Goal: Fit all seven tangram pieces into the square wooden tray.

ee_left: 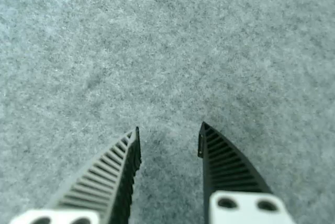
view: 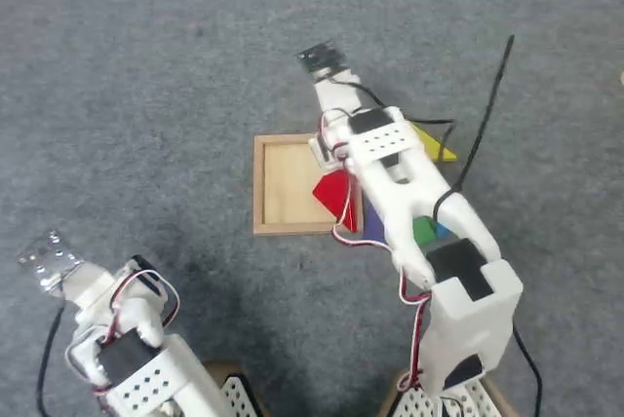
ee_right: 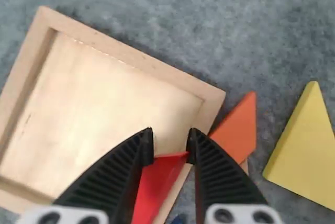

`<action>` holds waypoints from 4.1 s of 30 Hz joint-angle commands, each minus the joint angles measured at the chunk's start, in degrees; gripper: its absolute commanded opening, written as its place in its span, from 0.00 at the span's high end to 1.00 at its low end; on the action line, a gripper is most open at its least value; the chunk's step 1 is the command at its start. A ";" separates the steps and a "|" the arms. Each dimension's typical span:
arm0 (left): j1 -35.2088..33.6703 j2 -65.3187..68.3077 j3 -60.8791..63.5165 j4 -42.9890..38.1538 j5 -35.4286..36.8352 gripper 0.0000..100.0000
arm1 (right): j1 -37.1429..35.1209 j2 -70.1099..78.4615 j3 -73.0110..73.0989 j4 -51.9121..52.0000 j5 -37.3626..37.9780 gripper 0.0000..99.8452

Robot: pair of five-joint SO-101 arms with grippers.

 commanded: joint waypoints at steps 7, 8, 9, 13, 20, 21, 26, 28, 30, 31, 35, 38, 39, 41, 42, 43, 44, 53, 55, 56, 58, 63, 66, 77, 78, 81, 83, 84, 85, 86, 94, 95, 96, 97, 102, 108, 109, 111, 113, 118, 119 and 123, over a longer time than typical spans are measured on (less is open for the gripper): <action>-0.35 -0.88 -0.48 0.18 0.53 0.82 | 2.42 -17.45 0.26 1.98 0.79 0.90; -0.35 -0.88 -0.48 0.18 0.53 0.82 | 2.77 -19.47 2.02 1.89 0.79 0.90; -0.35 -0.88 -0.48 0.18 0.53 0.82 | 2.95 -21.58 4.04 1.71 0.88 0.90; -0.35 -0.88 -0.48 0.18 0.53 0.82 | 1.63 -25.19 15.56 1.01 0.97 0.90; -0.35 -0.88 -0.48 0.18 0.53 0.82 | -2.86 -22.02 26.37 -5.76 0.97 0.90; -0.35 -0.88 -0.48 0.18 0.53 0.82 | -2.86 -21.32 26.11 -5.93 0.97 0.90; -0.35 -0.88 -0.48 0.18 0.53 0.82 | -3.30 -14.46 22.24 -5.85 3.25 0.90; -0.35 -0.88 -0.48 0.18 0.53 0.82 | -4.18 -10.07 19.25 -5.85 3.78 0.90; -0.35 -0.88 -0.48 0.18 0.53 0.82 | -5.05 -5.49 16.00 -5.85 3.87 0.90; -0.35 -0.88 -0.48 0.18 0.53 0.82 | -5.41 -3.21 13.98 -5.49 3.87 0.90; -0.35 -0.88 -0.48 0.18 0.53 0.82 | -5.58 1.63 6.42 -3.65 3.87 0.90; -0.35 -0.88 -0.48 0.18 0.53 0.82 | -5.49 3.38 2.73 -3.65 3.87 0.90; -0.35 -0.88 -0.48 0.18 0.53 0.82 | -5.58 3.82 1.93 -3.56 4.22 0.90; -0.35 -0.88 -0.48 0.18 0.53 0.82 | -5.67 4.53 1.05 -3.30 4.92 0.90; -0.35 -0.88 -0.48 0.18 0.53 0.82 | -5.49 4.79 1.05 -3.21 5.01 0.90; -0.35 -0.88 -0.48 0.18 0.53 0.82 | -5.23 5.05 1.05 -3.21 5.10 0.90; -0.35 -0.88 -0.48 0.18 0.53 0.82 | -4.79 5.32 1.05 -3.21 5.10 0.90; -0.35 -0.88 -0.48 0.18 0.53 0.82 | 1.45 5.32 0.97 -0.40 5.01 0.90; -0.35 -0.88 -0.48 0.18 0.53 0.82 | 2.24 5.23 0.79 0.31 5.01 0.90; -0.35 -0.88 -0.48 0.18 0.53 0.82 | 2.51 5.05 0.70 0.66 4.92 0.90; -0.35 -0.88 -0.48 0.18 0.53 0.82 | 2.68 3.56 0.88 0.75 4.40 0.90; -0.35 -0.88 -0.48 0.18 0.53 0.82 | 2.59 -3.56 1.05 0.40 1.23 0.90; -0.35 -0.88 -0.48 0.18 0.53 0.82 | -2.86 -5.93 1.05 -1.10 -0.35 0.90; -0.35 -0.88 -0.48 0.18 0.53 0.82 | -9.89 6.11 0.26 -6.02 -0.53 0.90; -0.35 -0.88 -0.48 0.18 0.53 0.82 | -9.36 6.11 0.00 -5.49 -0.62 0.90; -0.35 -0.88 -0.48 0.18 0.53 0.82 | -7.69 5.32 -0.44 -4.62 -0.62 0.90; -0.35 -0.88 -0.48 0.18 0.53 0.82 | -6.73 4.18 -0.44 -4.53 -0.62 0.90; -0.35 -0.88 -0.48 0.18 0.53 0.82 | -6.29 3.65 -0.44 -4.44 -0.62 0.90; -0.35 -0.88 -0.48 0.18 0.53 0.82 | -5.93 3.03 -0.53 -4.44 -0.62 0.90; -0.35 -0.88 -0.48 0.18 0.53 0.82 | -5.49 2.33 -0.53 -4.53 -0.62 0.90; -0.35 -0.88 -0.48 0.18 0.53 0.82 | -2.77 -2.33 -0.53 -4.18 -0.62 0.90; -0.35 -0.88 -0.48 0.18 0.53 0.82 | -2.68 -4.09 -0.44 -4.09 -0.62 0.90; -0.35 -0.88 -0.48 0.18 0.53 0.82 | -2.68 -6.29 -0.26 -4.00 -0.62 0.90; -0.35 -0.88 -0.48 0.18 0.53 0.82 | -2.68 -8.75 0.00 -3.65 -0.62 0.90; -0.35 -0.88 -0.48 0.18 0.53 0.82 | -0.75 -21.41 1.76 2.68 -0.26 0.90; -0.35 -0.88 -0.48 0.18 0.53 0.82 | 10.51 -28.79 8.79 5.14 1.49 0.90; -0.35 -0.88 -0.48 0.18 0.53 0.82 | 11.91 -28.79 9.85 5.05 2.55 0.90; -0.35 -0.88 -0.48 0.18 0.53 0.82 | 13.76 -28.44 12.48 4.09 5.89 0.90; -0.35 -0.88 -0.48 0.18 0.53 0.82 | 14.37 -27.03 14.77 2.42 10.90 0.90; -0.35 -0.88 -0.48 0.18 0.53 0.82 | 14.99 -22.37 15.82 -2.51 14.33 0.82; -0.35 -0.88 -0.48 0.18 0.53 0.82 | 15.08 -21.67 15.82 -3.82 15.21 0.80; -0.35 -0.88 -0.48 0.18 0.53 0.82 | 15.34 -18.95 15.82 -7.16 20.75 0.74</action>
